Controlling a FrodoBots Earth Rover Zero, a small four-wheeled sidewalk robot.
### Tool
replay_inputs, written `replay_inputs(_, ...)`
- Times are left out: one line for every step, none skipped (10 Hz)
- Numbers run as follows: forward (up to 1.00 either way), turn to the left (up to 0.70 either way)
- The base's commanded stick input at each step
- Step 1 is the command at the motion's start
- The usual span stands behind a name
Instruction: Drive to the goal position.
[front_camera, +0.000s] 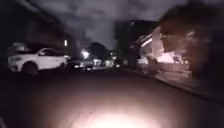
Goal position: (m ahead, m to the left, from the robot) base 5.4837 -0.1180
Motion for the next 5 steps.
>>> replay_inputs(1.00, 0.25)
replay_inputs(1.00, 0.00)
replay_inputs(1.00, 0.00)
replay_inputs(1.00, 0.00)
replay_inputs(1.00, 0.00)
